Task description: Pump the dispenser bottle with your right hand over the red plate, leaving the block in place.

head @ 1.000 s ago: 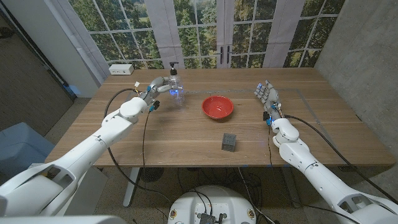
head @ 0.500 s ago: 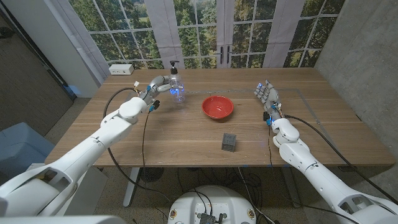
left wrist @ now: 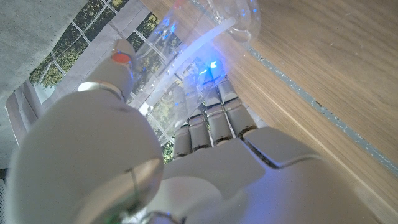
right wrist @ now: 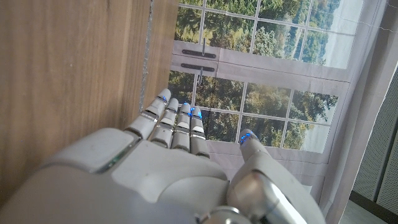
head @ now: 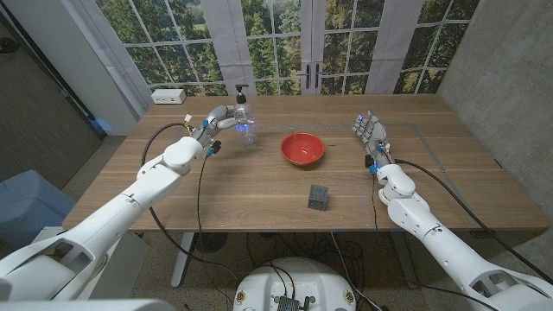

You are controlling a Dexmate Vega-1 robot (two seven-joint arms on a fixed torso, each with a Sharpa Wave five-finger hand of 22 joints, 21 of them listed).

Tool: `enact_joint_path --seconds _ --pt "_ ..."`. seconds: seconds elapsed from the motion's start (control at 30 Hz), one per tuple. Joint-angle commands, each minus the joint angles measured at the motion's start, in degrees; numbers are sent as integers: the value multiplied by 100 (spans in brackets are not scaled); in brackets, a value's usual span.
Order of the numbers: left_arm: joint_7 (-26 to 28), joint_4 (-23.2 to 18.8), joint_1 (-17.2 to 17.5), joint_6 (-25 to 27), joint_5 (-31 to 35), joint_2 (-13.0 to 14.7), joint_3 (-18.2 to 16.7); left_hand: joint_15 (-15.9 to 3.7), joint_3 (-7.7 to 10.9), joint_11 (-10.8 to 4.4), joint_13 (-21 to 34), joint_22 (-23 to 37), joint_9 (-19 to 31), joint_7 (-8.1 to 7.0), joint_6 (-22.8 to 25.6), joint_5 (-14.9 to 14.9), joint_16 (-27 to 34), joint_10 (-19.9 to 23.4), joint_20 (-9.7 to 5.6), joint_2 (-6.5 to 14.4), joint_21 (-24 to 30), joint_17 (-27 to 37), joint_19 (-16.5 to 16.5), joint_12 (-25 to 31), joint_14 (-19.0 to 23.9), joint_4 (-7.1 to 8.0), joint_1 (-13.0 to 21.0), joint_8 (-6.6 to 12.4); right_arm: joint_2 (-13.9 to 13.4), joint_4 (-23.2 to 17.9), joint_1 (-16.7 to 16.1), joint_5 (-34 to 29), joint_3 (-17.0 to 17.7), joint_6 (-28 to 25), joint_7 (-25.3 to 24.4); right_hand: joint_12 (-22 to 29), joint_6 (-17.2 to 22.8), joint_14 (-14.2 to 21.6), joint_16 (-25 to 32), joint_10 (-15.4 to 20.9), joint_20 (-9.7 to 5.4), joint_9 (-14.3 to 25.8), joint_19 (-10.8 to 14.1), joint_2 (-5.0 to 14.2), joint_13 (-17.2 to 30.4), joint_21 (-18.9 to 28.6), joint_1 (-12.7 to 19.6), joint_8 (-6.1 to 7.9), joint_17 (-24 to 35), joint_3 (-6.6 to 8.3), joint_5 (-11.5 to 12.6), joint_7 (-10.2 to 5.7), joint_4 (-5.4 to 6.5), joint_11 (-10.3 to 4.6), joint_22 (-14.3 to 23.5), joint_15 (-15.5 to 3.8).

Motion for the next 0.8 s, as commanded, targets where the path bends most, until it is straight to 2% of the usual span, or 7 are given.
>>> enact_joint_path --seconds 0.03,0.8 --pt "13 -187 178 -9 -69 67 -84 -1935 618 -1084 29 7 13 -966 1155 36 -1 1111 -943 1195 57 31 460 -8 1073 468 1149 3 -13 -68 -30 -45 -11 -17 -65 26 42 15 26 36 8 25 34 132 14 -6 4 10 15 12 3 9 -30 -14 16 4" --pt "107 -516 461 -34 -109 175 -213 -1934 590 -1058 51 4 17 -958 1169 40 -27 1132 -945 1197 101 34 440 -38 1090 465 1164 -17 7 -82 -56 -43 -1 29 -76 25 35 17 27 39 9 25 45 138 15 -36 0 5 17 10 3 24 -43 -19 17 -6"
